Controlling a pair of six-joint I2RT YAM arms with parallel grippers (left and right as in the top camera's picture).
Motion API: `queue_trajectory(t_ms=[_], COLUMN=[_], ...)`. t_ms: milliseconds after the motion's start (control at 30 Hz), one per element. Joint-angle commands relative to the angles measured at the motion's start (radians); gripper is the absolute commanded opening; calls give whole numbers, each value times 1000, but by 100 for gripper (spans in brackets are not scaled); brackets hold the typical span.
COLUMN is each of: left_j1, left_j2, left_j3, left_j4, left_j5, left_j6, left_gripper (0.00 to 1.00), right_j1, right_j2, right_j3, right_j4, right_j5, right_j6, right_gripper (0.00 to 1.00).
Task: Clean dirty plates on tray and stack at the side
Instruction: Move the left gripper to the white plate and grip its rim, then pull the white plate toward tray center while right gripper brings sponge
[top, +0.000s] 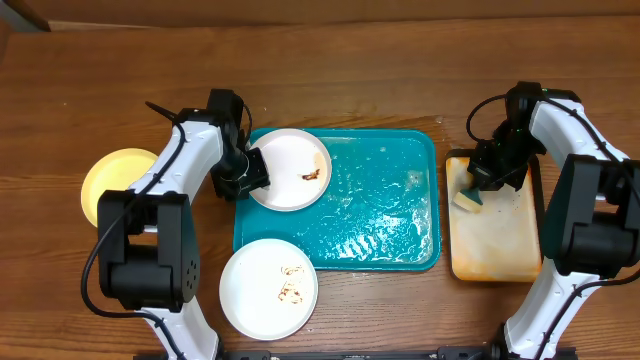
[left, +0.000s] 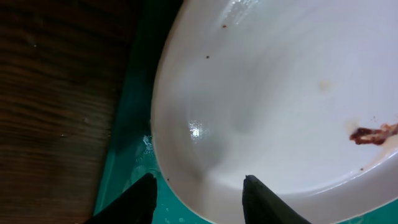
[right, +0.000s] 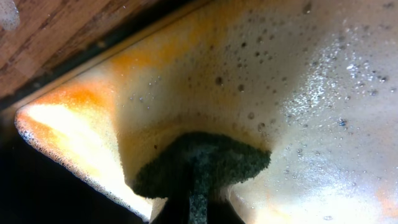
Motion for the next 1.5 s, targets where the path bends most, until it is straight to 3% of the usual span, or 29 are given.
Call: queue_trajectory(t_ms=[0, 167, 233, 267, 333, 667, 900, 1033, 1167, 1333, 1467], left_j1=[1, 1, -2, -2, -2, -18, -41, -41, -40, -39, -39], left_j2=[47, 95, 105, 107, 108, 108, 108, 108, 108, 108, 108], left_j3=[0, 0, 0, 0, 1, 2, 2, 2, 2, 3, 2], left_j4=[1, 6, 21, 32, 53, 116, 124, 129, 138, 147, 159], left_j5=[-35, -41, -43, -43, -42, -45, -45, -45, -45, -46, -45], left_j6=[-70, -84, -92, -97, -103, -18, 54, 90, 117, 135, 139], left_gripper=[50, 55, 41, 24, 4, 4, 4, 4, 4, 4, 4], right_j1=[-8, -8, -8, -8, -8, -11, 2, 21, 41, 47, 46], right_j2=[-23, -23, -23, -23, -23, -60, -189, -216, -220, -262, -299], right_j3=[-6, -6, -6, -6, -6, 18, 50, 48, 11, -112, -232], right_j4=[-1, -3, -3, -3, -3, 10, 27, 24, 6, 10, 63], right_j5=[-5, -5, -5, -5, -5, 56, 56, 65, 174, 436, 420], right_j6=[-8, -16, -16, -16, -16, -39, -272, -330, -259, -10, 29], right_gripper=[4, 4, 4, 4, 4, 4, 4, 4, 4, 4, 4])
